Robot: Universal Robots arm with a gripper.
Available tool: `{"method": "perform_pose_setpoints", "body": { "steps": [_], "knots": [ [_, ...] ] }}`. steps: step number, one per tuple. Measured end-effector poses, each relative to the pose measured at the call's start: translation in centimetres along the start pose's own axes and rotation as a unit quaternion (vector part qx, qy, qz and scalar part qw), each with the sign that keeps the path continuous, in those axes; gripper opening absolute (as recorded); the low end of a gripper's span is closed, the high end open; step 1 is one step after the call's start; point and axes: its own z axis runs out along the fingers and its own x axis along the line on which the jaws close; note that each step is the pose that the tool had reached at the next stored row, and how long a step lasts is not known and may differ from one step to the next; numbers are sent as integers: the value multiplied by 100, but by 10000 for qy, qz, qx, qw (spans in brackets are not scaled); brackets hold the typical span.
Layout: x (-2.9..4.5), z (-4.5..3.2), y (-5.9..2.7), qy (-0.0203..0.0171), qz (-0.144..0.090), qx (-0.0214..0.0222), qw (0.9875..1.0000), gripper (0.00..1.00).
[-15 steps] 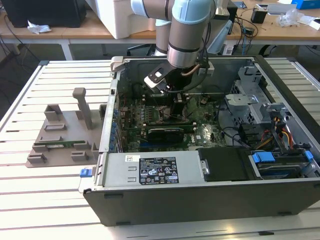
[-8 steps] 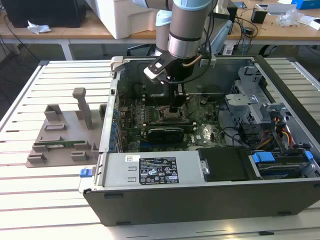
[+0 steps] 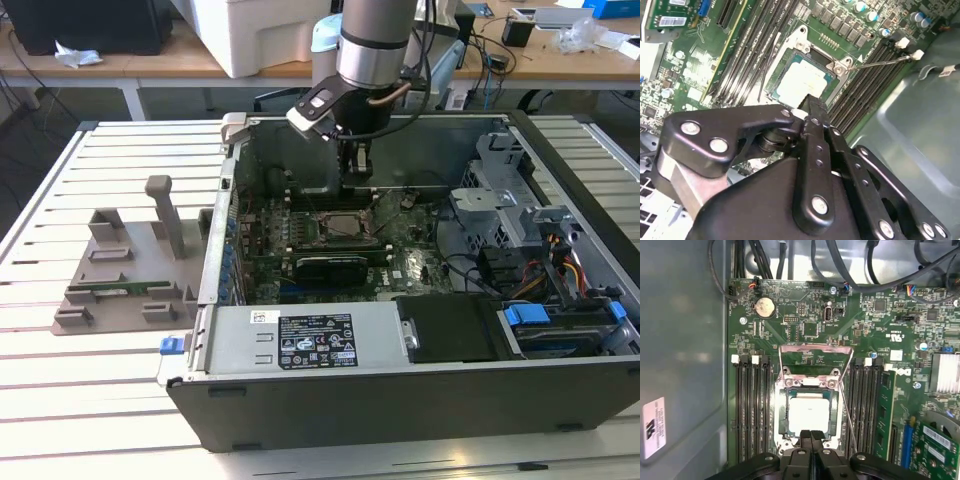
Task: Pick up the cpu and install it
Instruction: 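Place the cpu into insertion slot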
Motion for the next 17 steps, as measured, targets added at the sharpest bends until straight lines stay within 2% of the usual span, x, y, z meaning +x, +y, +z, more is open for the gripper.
{"method": "perform_pose_setpoints", "body": {
  "steps": [6,10,17],
  "knots": [
    [0,-41,-3,1,0,-1,10000,11],
    [-2,-161,-13,0,0,0,10000,11],
    [-2,-171,-10,1,0,0,10000,11]
  ]
}}
